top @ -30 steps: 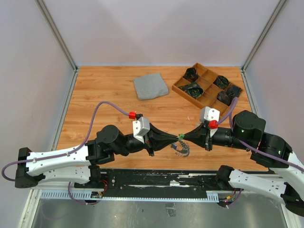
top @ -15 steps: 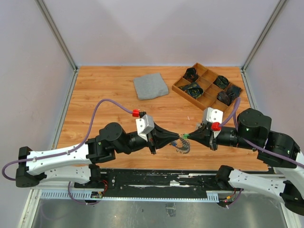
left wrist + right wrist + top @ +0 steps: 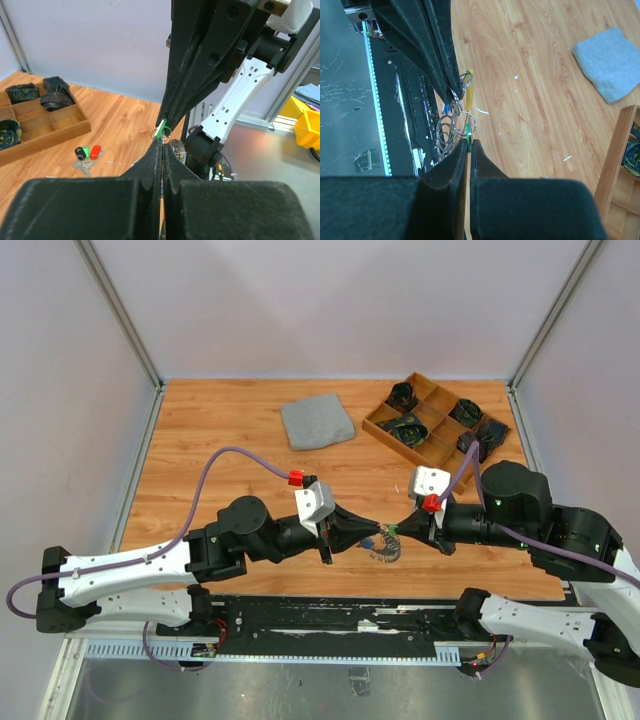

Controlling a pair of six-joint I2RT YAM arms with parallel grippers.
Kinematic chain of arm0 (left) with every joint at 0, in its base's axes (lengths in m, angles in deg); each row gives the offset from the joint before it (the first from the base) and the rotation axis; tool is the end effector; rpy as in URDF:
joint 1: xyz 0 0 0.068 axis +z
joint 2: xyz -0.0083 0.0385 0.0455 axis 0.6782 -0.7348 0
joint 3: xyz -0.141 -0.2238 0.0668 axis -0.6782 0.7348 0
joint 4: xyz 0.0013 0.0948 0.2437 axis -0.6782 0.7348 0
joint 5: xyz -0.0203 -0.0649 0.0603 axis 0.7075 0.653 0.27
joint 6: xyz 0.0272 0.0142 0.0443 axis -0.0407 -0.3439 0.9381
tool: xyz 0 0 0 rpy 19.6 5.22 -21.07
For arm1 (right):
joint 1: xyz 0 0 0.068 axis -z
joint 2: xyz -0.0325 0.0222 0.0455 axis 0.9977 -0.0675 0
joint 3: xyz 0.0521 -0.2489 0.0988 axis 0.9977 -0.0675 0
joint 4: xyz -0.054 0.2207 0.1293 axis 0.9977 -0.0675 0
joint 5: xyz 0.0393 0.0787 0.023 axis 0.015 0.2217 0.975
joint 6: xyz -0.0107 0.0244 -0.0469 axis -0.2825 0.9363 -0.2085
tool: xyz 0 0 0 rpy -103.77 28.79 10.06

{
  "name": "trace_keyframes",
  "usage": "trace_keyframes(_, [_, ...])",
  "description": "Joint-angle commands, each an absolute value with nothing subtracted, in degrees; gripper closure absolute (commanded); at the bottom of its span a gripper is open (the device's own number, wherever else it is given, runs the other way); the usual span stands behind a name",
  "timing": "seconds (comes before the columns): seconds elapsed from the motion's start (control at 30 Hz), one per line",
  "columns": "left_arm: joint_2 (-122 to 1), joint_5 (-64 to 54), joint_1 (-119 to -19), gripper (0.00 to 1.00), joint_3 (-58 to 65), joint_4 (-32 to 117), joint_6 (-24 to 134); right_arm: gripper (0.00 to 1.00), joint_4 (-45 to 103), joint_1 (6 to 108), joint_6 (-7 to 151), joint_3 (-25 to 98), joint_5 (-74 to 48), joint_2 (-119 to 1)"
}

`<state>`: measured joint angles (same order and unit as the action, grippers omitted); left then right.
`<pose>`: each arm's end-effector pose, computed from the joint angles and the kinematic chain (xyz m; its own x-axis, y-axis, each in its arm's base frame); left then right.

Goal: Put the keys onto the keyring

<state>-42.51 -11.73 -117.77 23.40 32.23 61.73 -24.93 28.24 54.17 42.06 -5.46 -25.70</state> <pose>0.0596 -0.2269 0.3896 -0.0467 -0.1457 -0.9882 0.9711 0.2251 -0.0791 0.0532 0.1019 0.4541 -0.0131 -0.3626 -0.9319 -0.9646 0.2499 -0.0837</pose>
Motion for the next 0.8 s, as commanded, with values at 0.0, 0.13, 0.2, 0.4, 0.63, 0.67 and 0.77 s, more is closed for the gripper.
trace_keyframes(0.0, [-42.5, -12.0, -117.5, 0.99, 21.1, 30.9, 62.4, 0.99, -26.5, 28.1, 53.0, 43.7, -6.3, -25.9])
trace_keyframes(0.13, [-42.7, -12.0, -117.5, 0.99, 21.0, 31.3, 62.3, 1.00, -25.9, 28.1, 53.1, 43.6, -5.7, -26.0])
trace_keyframes(0.2, [-42.7, -12.0, -117.5, 0.99, 21.0, 31.5, 62.3, 0.99, -25.5, 28.2, 53.2, 43.5, -5.4, -25.9])
trace_keyframes(0.4, [-43.1, -11.9, -117.5, 0.99, 20.8, 31.6, 62.1, 0.99, -25.0, 28.1, 53.3, 43.2, -4.2, -25.9])
trace_keyframes(0.63, [-43.3, -11.8, -117.5, 1.00, 20.6, 31.3, 62.1, 0.99, -25.2, 28.1, 53.2, 42.4, -3.7, -26.0])
trace_keyframes(0.67, [-43.3, -11.7, -117.5, 1.00, 20.6, 31.2, 62.0, 0.99, -25.4, 28.1, 53.2, 42.2, -3.7, -26.1])
trace_keyframes(0.77, [-43.2, -11.5, -117.5, 0.99, 20.6, 30.9, 61.9, 0.99, -25.7, 28.1, 53.0, 41.7, -4.0, -26.3])
